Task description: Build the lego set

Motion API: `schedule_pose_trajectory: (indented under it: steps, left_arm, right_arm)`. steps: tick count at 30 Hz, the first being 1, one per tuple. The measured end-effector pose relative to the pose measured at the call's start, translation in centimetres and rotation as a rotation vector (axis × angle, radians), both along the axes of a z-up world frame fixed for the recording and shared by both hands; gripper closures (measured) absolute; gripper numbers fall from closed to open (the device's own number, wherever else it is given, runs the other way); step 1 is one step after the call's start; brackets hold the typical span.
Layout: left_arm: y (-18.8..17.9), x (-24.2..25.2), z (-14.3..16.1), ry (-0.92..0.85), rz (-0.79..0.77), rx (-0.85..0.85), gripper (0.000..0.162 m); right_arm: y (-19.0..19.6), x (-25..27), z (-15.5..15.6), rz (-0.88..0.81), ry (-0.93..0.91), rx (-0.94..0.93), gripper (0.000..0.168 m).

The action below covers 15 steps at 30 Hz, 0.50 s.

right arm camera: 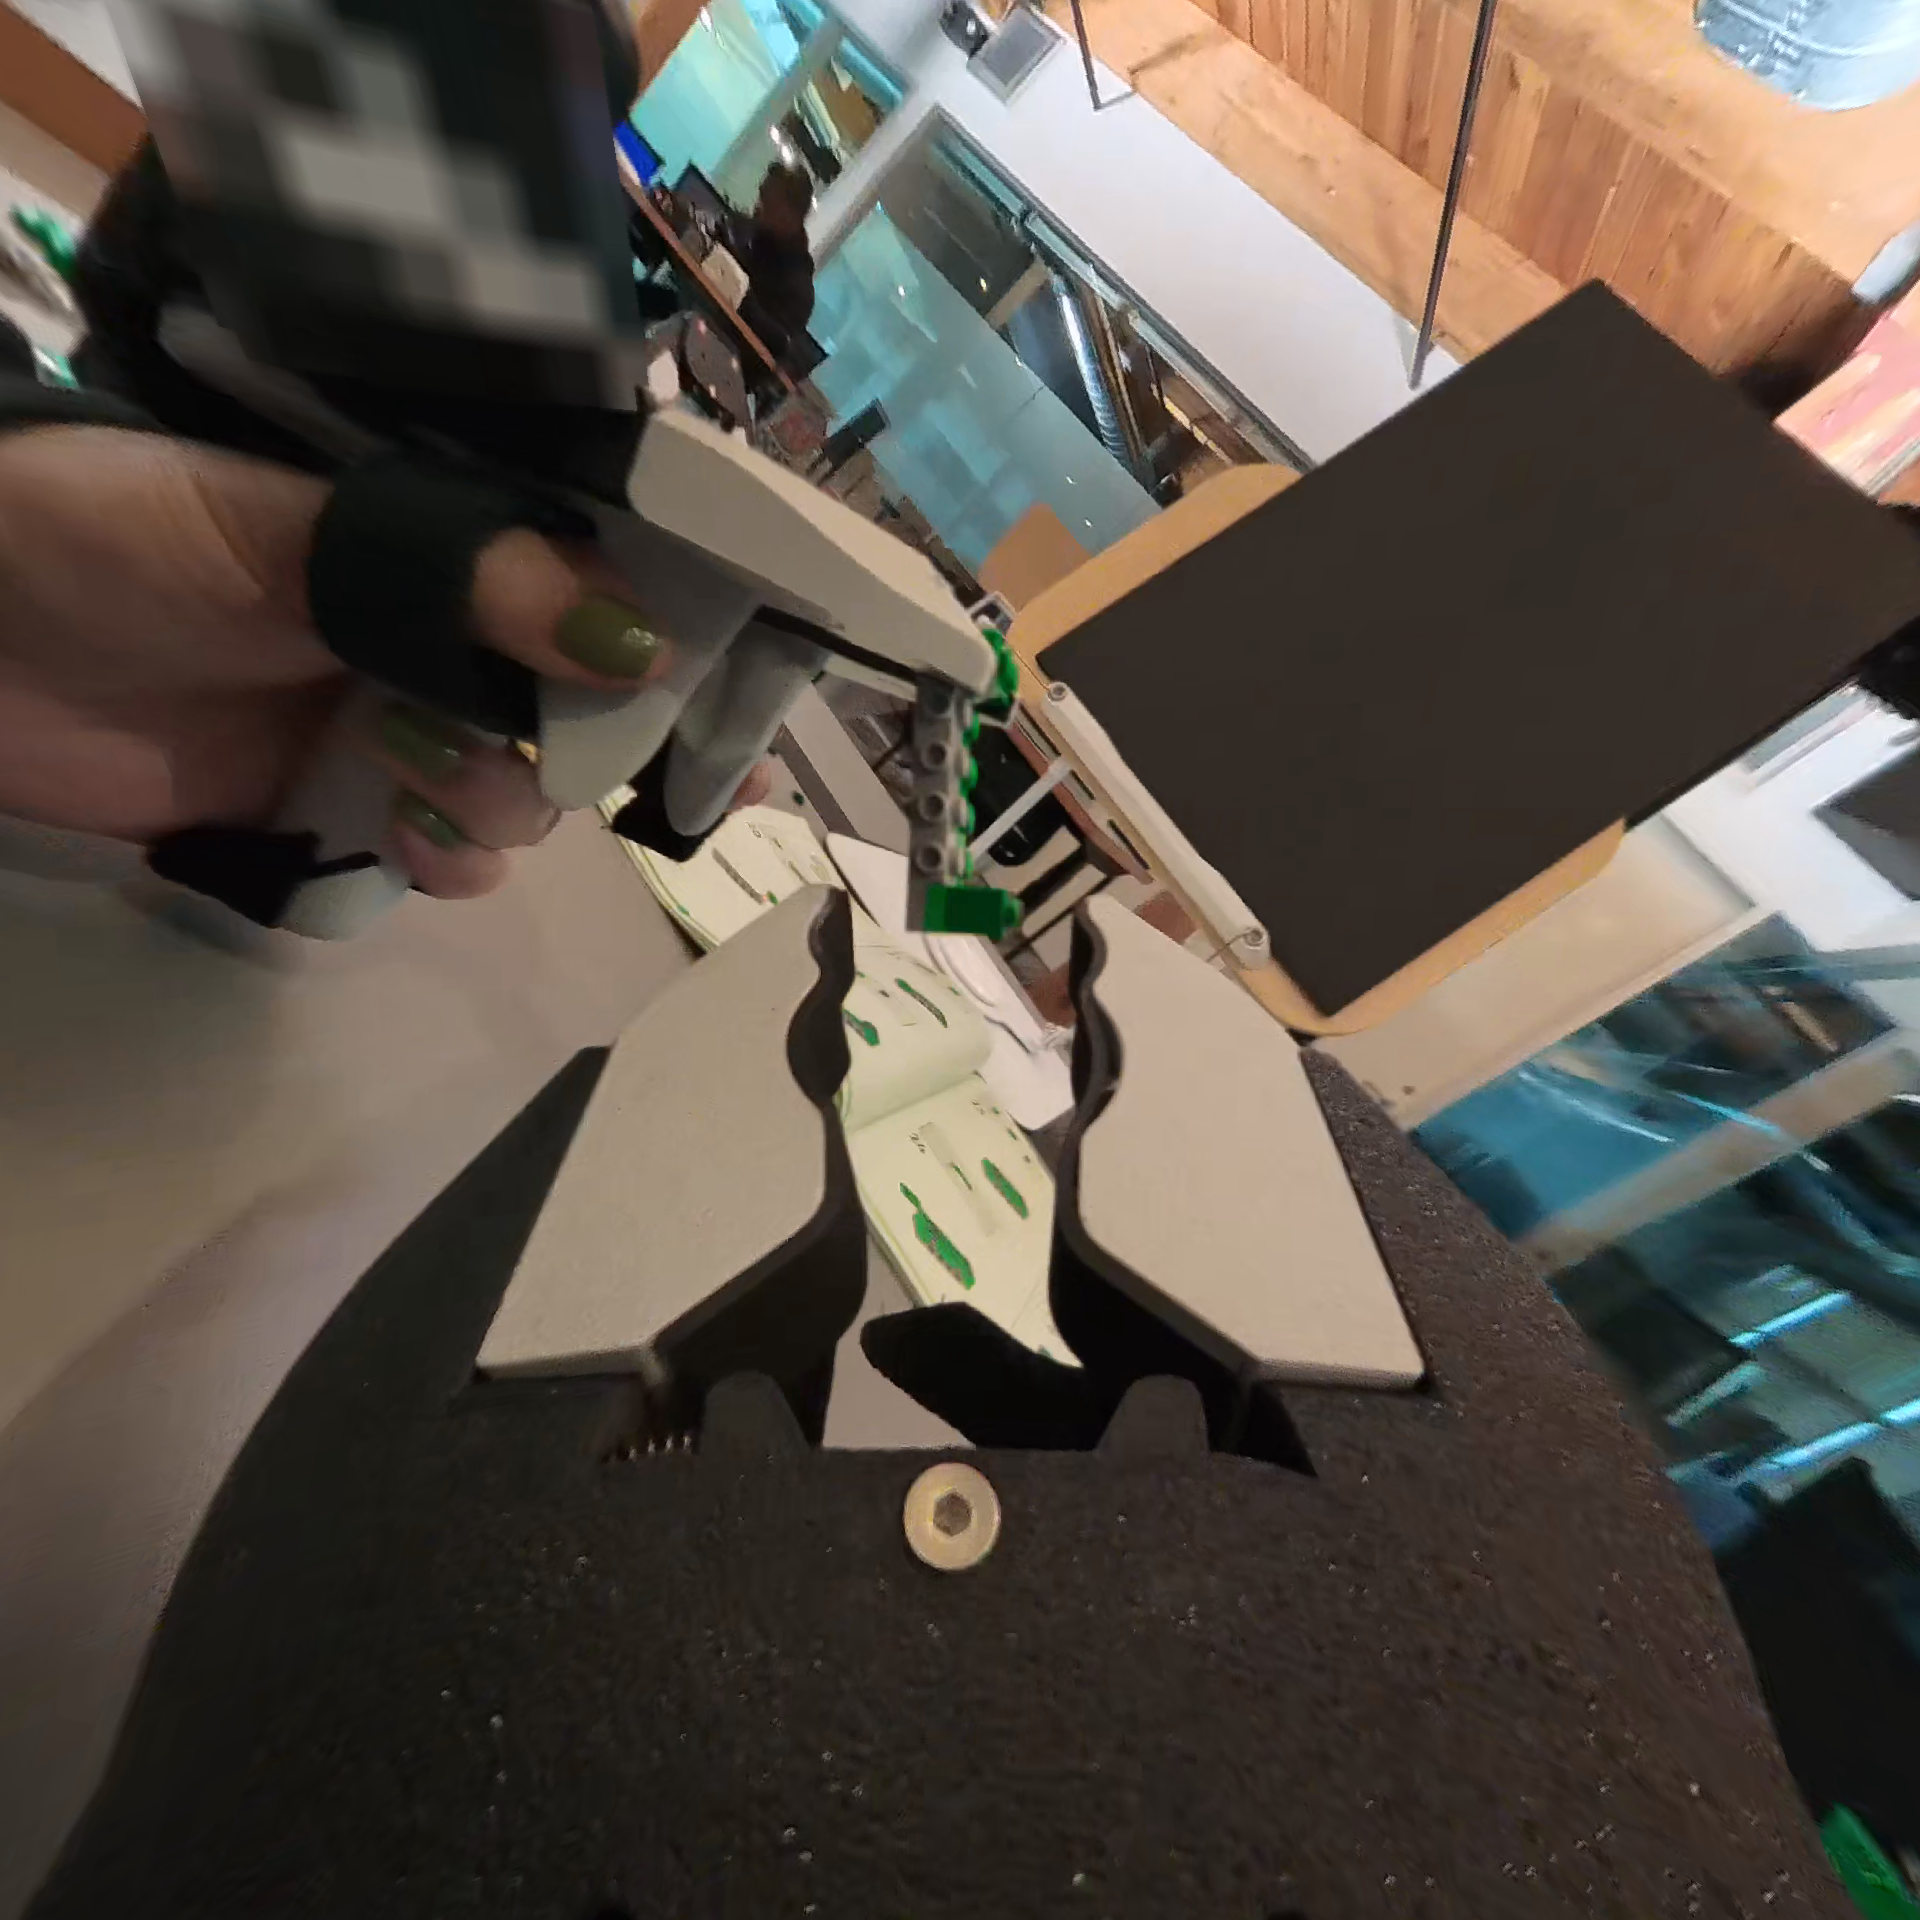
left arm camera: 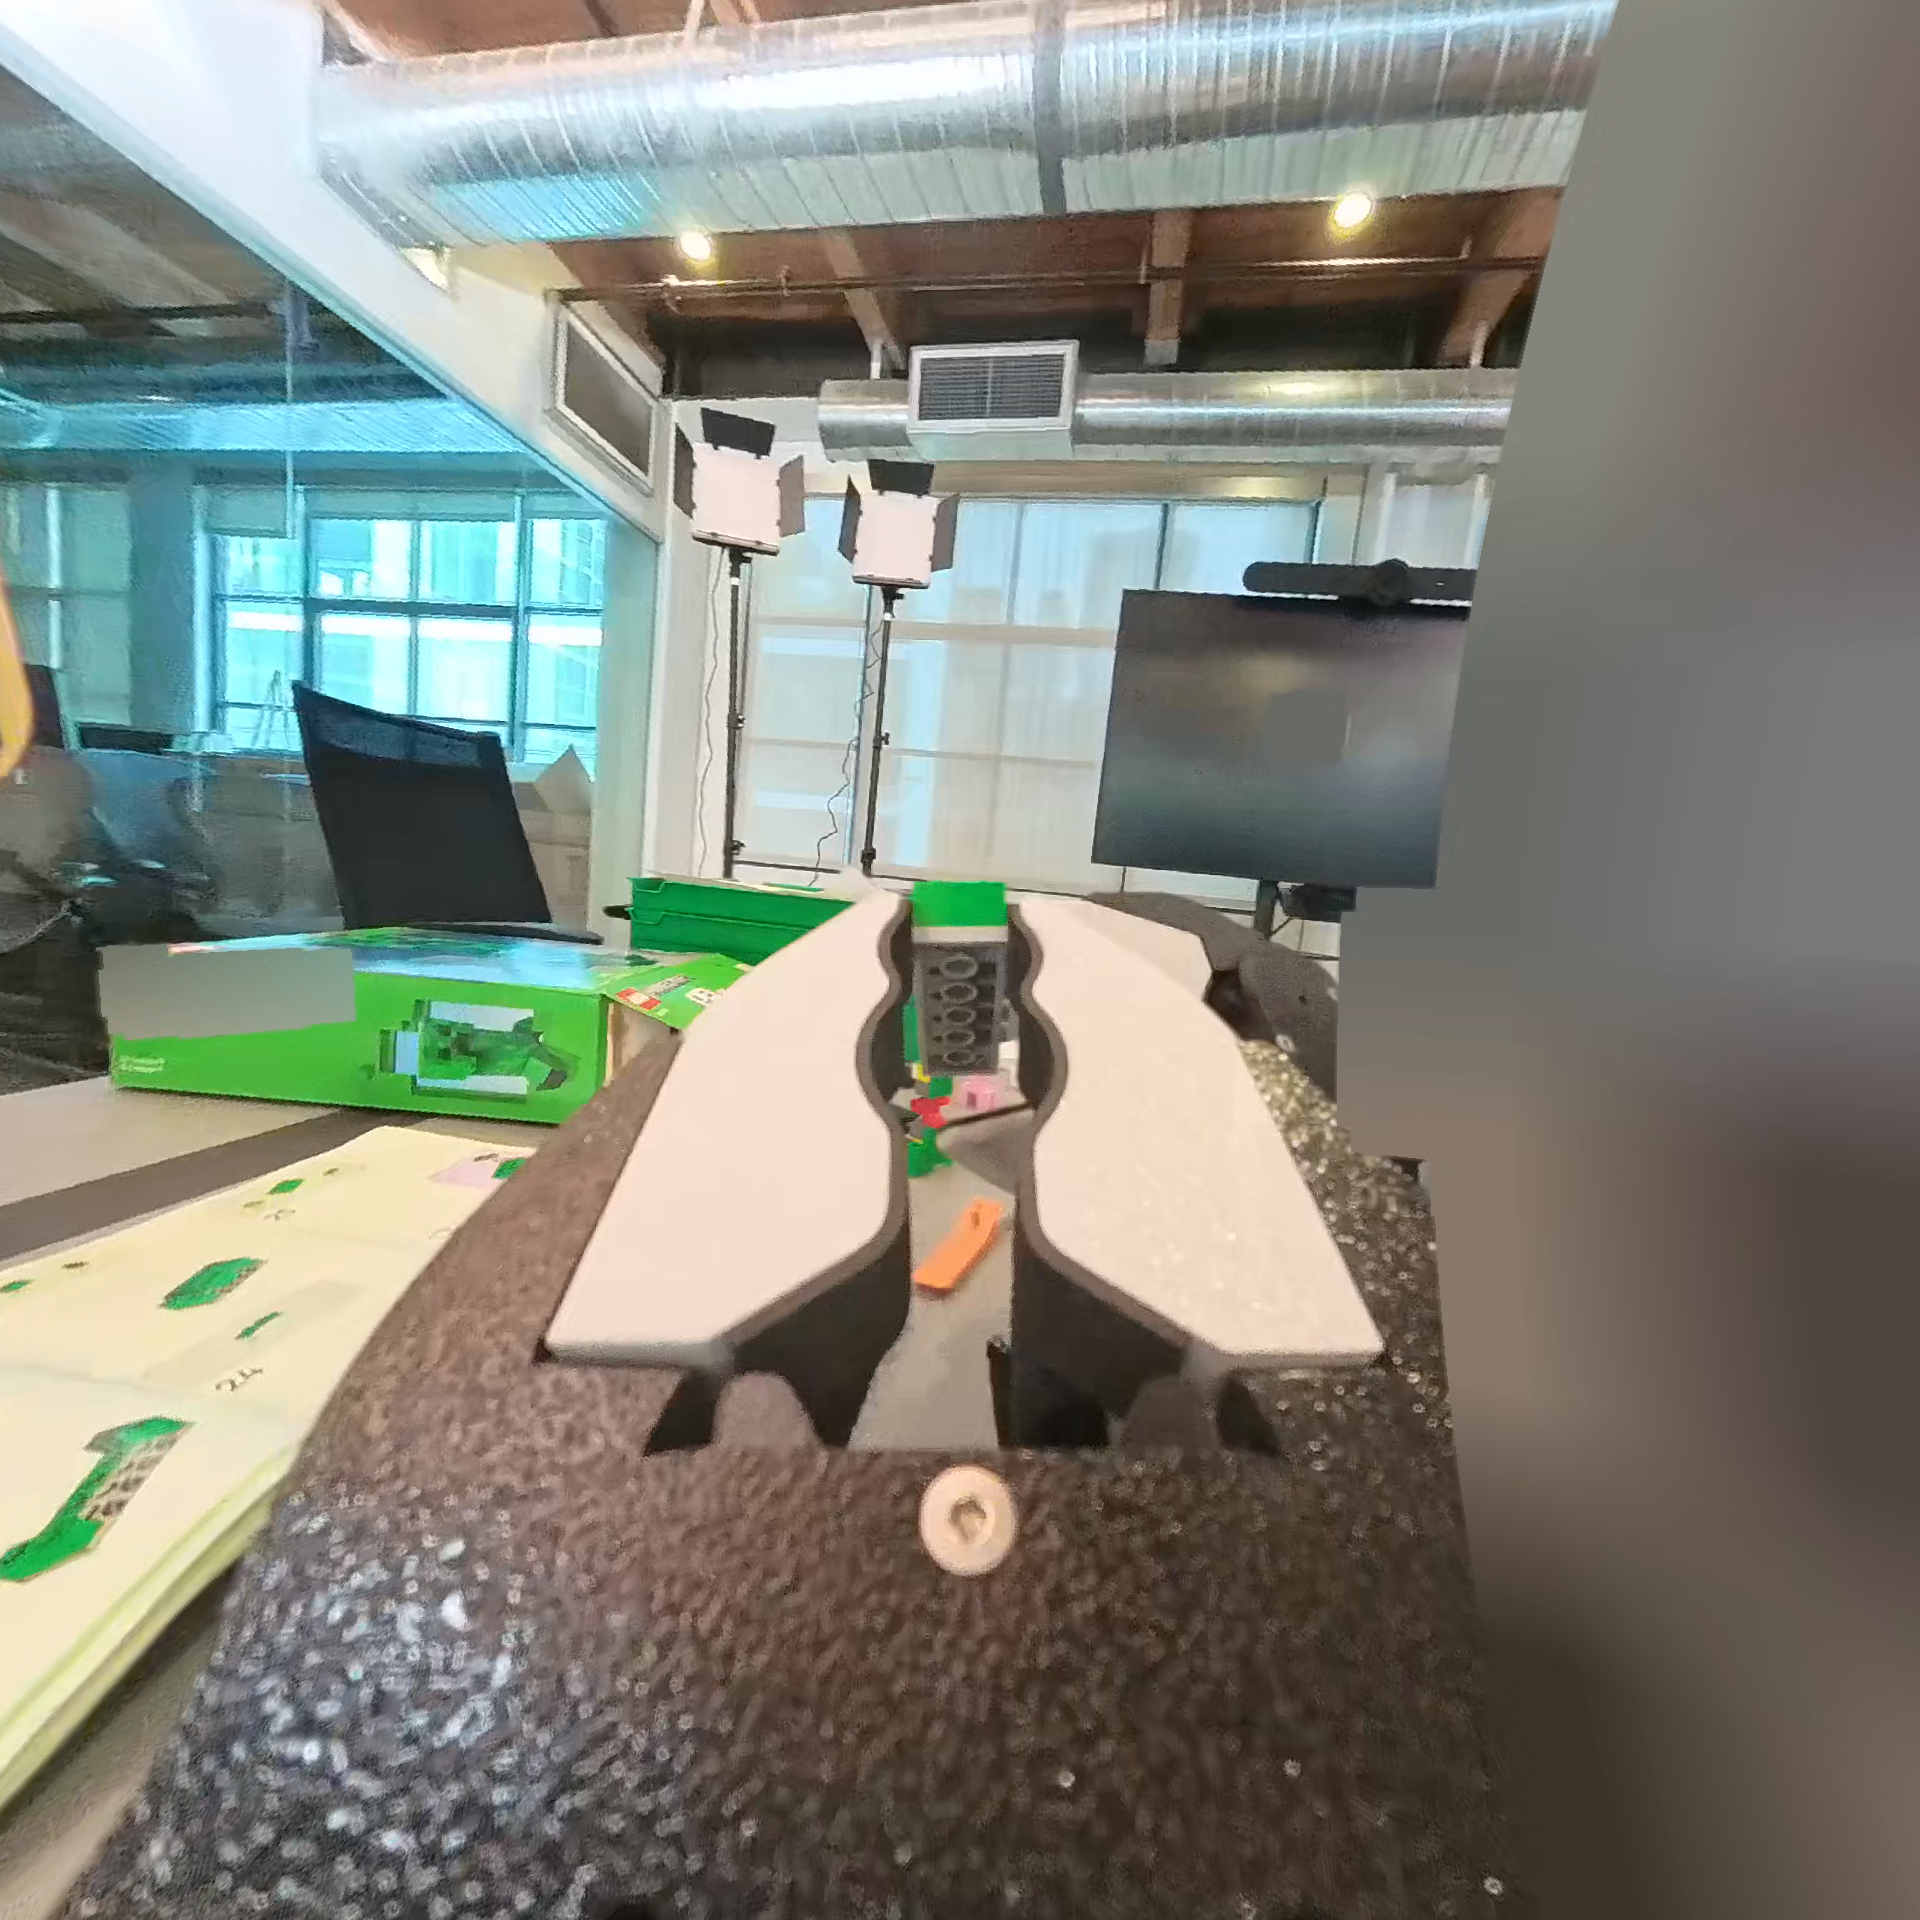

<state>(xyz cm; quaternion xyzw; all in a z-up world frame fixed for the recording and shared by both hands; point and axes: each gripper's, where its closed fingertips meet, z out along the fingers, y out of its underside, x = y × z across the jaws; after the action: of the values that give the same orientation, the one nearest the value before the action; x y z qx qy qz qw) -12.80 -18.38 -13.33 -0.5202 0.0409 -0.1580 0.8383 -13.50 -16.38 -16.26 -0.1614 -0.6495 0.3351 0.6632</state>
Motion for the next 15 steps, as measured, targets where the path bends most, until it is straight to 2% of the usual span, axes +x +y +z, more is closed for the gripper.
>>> schedule_pose_trajectory:
  steps: [4,8,9,10,11,13,15]
  left_arm:
    - [-0.1,0.6,-0.2,-0.001,0.047,-0.010,0.146]
    - [0.0,0.2,-0.7,-0.039,0.050,-0.042,0.146]
    - [0.1,-0.1,-1.2,-0.035,0.053,-0.079,0.140]
    - [0.2,-0.6,-1.8,-0.013,0.076,-0.132,0.121]
    - [0.3,-1.1,-2.4,0.045,0.118,-0.200,0.107]
    - [0.2,-2.1,-4.0,0.254,0.237,-0.337,0.094]
    - [-0.4,-2.4,-5.2,0.485,0.347,-0.417,0.093]
  right_arm:
    - [-0.3,-0.2,0.2,-0.063,0.015,0.043,0.148]
    - [-0.2,-0.3,-0.1,-0.080,-0.037,0.069,0.148]
    - [-0.1,-0.4,-0.4,-0.076,-0.059,0.082,0.148]
    - [0.1,-0.4,-0.7,-0.078,-0.085,0.096,0.148]
    - [0.3,-0.6,-1.3,-0.077,-0.126,0.114,0.148]
    - [0.4,-0.7,-2.5,-0.060,-0.215,0.130,0.148]
    - [0.4,-0.7,-3.6,-0.045,-0.305,0.145,0.148]
